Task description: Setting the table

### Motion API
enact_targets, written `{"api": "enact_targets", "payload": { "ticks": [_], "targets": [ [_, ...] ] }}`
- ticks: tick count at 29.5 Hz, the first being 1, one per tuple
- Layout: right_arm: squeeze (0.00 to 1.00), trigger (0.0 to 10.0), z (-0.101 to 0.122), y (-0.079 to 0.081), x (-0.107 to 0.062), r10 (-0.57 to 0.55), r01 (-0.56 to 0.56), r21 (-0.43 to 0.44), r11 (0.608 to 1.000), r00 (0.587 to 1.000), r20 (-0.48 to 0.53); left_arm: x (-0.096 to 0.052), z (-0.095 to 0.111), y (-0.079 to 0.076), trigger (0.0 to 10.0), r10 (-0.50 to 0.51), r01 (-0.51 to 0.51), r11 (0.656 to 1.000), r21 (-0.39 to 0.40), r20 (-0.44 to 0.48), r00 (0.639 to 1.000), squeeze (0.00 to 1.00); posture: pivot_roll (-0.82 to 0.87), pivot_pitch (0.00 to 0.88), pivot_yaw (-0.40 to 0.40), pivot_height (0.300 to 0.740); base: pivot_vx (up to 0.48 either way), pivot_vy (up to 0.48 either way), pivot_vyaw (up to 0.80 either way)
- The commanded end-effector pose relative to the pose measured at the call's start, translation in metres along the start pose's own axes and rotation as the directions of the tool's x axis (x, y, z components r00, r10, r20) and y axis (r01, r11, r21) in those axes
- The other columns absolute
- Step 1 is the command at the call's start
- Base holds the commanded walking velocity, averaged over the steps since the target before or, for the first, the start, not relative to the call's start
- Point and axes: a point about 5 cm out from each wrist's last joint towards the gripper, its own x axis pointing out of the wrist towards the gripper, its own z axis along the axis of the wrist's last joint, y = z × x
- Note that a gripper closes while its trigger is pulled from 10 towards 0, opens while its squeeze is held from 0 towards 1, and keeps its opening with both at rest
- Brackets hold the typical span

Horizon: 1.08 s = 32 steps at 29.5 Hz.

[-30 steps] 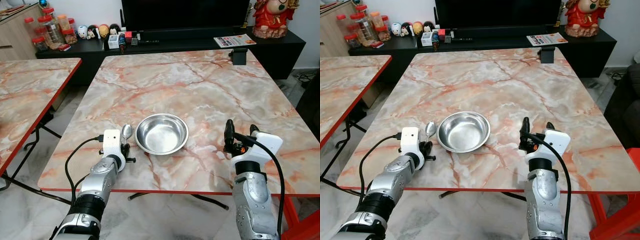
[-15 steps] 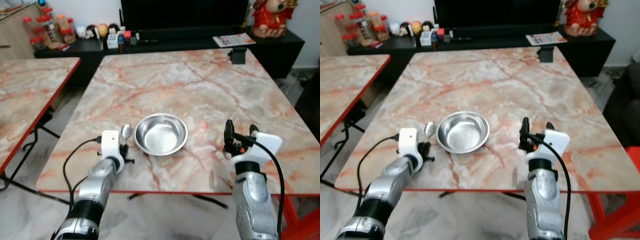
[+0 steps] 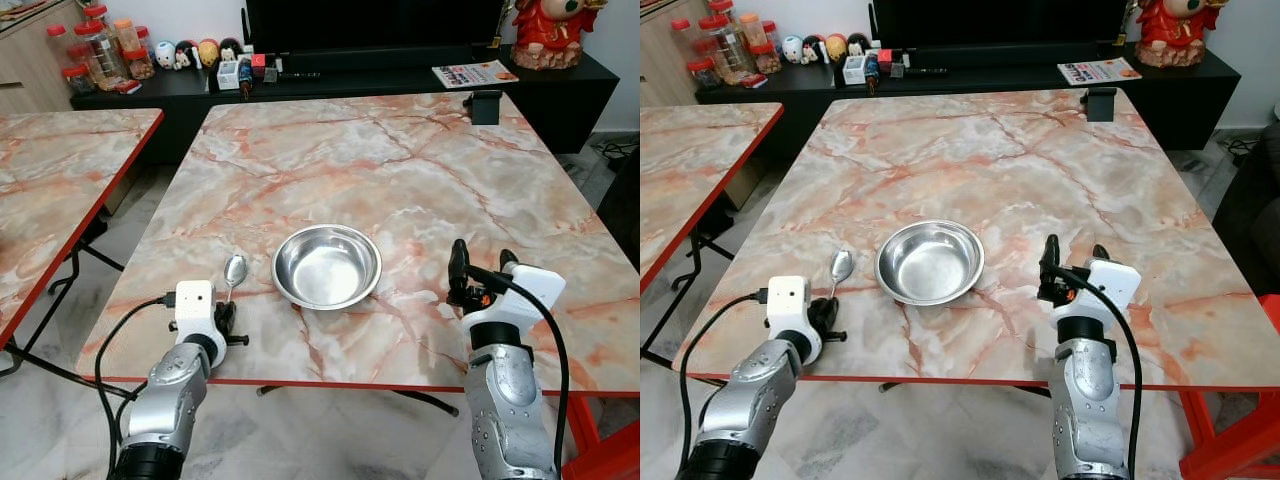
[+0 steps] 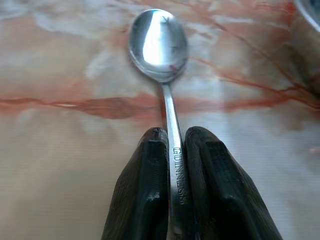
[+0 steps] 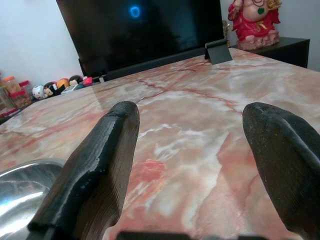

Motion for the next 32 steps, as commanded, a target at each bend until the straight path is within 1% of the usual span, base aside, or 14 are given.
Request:
{"api": "enact_targets", "payload": {
  "ticks": [1, 3, 4, 5, 6, 8, 12, 17, 20, 23, 24, 28, 30, 32],
  "targets": [
    [0.00, 10.0, 0.001, 0.002, -0.001, 0.002, -0.002, 0.002, 1.000, 1.000, 0.004, 0.000, 0.010, -0.004, 10.0, -0.021, 0.022, 1.000, -0.003, 0.032, 0.999, 0.00, 0.01, 0.051, 0.082, 0.740, 0.000, 0.000, 0.00],
    [0.00, 10.0, 0.000, 0.002, -0.002, -0.002, 0.002, 0.003, 1.000, 1.000, 0.001, 0.001, 0.017, -0.010, 10.0, -0.058, 0.057, 0.998, 0.009, 0.050, 0.997, 0.00, 0.02, 0.051, 0.087, 0.740, 0.000, 0.000, 0.00],
    [0.00, 10.0, 0.000, 0.002, -0.002, -0.002, 0.002, 0.003, 1.000, 1.000, 0.001, 0.001, 0.019, -0.012, 10.0, -0.065, 0.065, 0.998, 0.010, 0.054, 0.996, 0.00, 0.02, 0.051, 0.087, 0.740, 0.000, 0.000, 0.00],
    [0.00, 10.0, 0.000, 0.003, -0.003, -0.004, 0.004, 0.005, 1.000, 1.000, 0.000, 0.002, 0.021, -0.016, 10.0, -0.091, 0.090, 0.996, 0.020, 0.055, 0.994, 0.00, 0.02, 0.049, 0.091, 0.740, 0.000, 0.000, 0.00],
    [0.00, 10.0, 0.000, 0.003, -0.003, -0.004, 0.004, 0.005, 1.000, 1.000, 0.000, 0.002, 0.021, -0.016, 10.0, -0.091, 0.090, 0.996, 0.020, 0.055, 0.994, 0.00, 0.02, 0.049, 0.091, 0.740, 0.000, 0.000, 0.00],
    [0.00, 10.0, -0.001, 0.004, -0.003, -0.005, 0.005, 0.007, 1.000, 1.000, -0.001, 0.005, 0.023, -0.023, 10.0, -0.120, 0.118, 0.992, 0.034, 0.054, 0.991, 0.00, 0.02, 0.049, 0.094, 0.740, 0.000, 0.000, 0.00],
    [0.00, 10.0, -0.001, 0.004, -0.004, -0.008, 0.008, 0.010, 1.000, 1.000, -0.001, 0.006, 0.025, -0.030, 10.0, -0.138, 0.136, 0.990, 0.041, 0.059, 0.989, 0.00, 0.02, 0.049, 0.095, 0.740, 0.000, 0.000, 0.00],
    [0.00, 10.0, -0.002, 0.004, -0.005, -0.009, 0.009, 0.010, 1.000, 1.000, -0.006, 0.007, 0.024, -0.033, 10.0, -0.155, 0.152, 0.987, 0.055, 0.054, 0.986, 0.00, 0.02, 0.052, 0.093, 0.740, 0.000, 0.000, 0.00],
    [0.00, 10.0, -0.003, 0.005, -0.005, -0.007, 0.007, 0.011, 1.000, 1.000, -0.008, 0.009, 0.027, -0.039, 10.0, -0.180, 0.176, 0.982, 0.062, 0.061, 0.982, 0.00, 0.02, 0.055, 0.096, 0.740, 0.000, 0.000, 0.00],
    [0.00, 10.0, -0.003, 0.006, -0.006, -0.007, 0.007, 0.015, 1.000, 1.000, -0.008, 0.010, 0.033, -0.048, 10.0, -0.217, 0.213, 0.975, 0.057, 0.091, 0.972, 0.00, 0.02, 0.058, 0.100, 0.740, 0.000, 0.000, 0.00],
    [0.00, 10.0, -0.003, 0.006, -0.006, -0.008, 0.008, 0.017, 1.000, 1.000, -0.007, 0.008, 0.039, -0.052, 10.0, -0.239, 0.235, 0.971, 0.046, 0.129, 0.963, 0.00, 0.02, 0.057, 0.102, 0.740, 0.000, 0.000, 0.00],
    [0.00, 10.0, -0.003, 0.006, -0.007, -0.010, 0.010, 0.020, 1.000, 1.000, -0.007, 0.006, 0.044, -0.054, 10.0, -0.249, 0.246, 0.968, 0.039, 0.163, 0.955, 0.00, 0.02, 0.056, 0.106, 0.740, 0.000, 0.000, 0.00],
    [0.00, 10.0, -0.004, 0.006, -0.007, -0.016, 0.016, 0.021, 1.000, 1.000, -0.006, 0.004, 0.050, -0.054, 10.0, -0.248, 0.246, 0.969, 0.035, 0.203, 0.947, 0.00, 0.02, 0.056, 0.107, 0.740, 0.000, 0.000, 0.00],
    [0.00, 10.0, -0.004, 0.006, -0.007, -0.016, 0.016, 0.021, 1.000, 1.000, -0.006, 0.003, 0.052, -0.052, 10.0, -0.240, 0.237, 0.971, 0.040, 0.212, 0.947, 0.00, 0.02, 0.055, 0.108, 0.740, 0.000, 0.000, 0.00]
  ]
}}
